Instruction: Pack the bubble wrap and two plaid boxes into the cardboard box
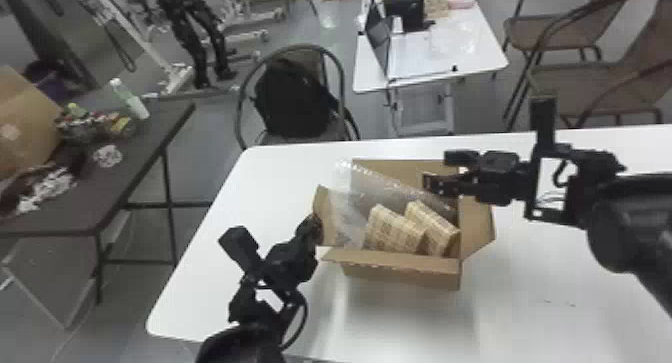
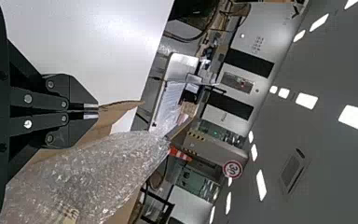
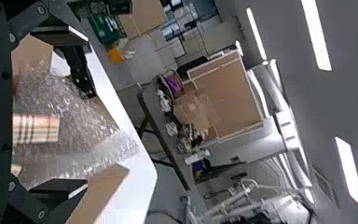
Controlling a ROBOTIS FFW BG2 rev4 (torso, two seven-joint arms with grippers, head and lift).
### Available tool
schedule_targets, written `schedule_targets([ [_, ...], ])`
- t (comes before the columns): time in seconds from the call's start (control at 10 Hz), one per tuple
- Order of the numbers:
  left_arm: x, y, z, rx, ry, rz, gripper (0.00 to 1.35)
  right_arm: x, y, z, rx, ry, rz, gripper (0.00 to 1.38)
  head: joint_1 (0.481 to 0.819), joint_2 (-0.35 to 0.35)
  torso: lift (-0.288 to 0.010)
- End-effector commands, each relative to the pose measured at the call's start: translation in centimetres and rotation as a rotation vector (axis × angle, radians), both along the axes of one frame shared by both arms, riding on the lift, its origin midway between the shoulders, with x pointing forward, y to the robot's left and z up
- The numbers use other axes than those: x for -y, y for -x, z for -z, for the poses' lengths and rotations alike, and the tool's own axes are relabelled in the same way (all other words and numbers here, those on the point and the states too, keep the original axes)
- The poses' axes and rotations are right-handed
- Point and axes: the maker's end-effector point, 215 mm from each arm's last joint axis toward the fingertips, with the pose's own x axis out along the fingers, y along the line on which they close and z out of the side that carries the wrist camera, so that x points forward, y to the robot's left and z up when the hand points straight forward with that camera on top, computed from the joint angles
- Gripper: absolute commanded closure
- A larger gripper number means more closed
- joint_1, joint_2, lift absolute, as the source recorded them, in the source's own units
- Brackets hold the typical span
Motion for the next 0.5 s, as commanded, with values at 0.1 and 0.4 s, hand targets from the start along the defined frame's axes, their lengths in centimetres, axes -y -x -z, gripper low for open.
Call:
schedule_targets([
  [0.1, 0.0, 0.2, 0.2, 0.000, 0.005, -0.004, 1.22, 13.3, -2.7, -2.9, 0.140, 0.025, 0.396, 0.19, 0.695, 0.330, -0.071],
  [0.4, -0.2, 0.4, 0.1, 0.003, 0.002, -0.008, 1.22, 25.3, 0.1, 0.0, 0.182, 0.075, 0.766, 0.20, 0.695, 0.202, -0.071],
])
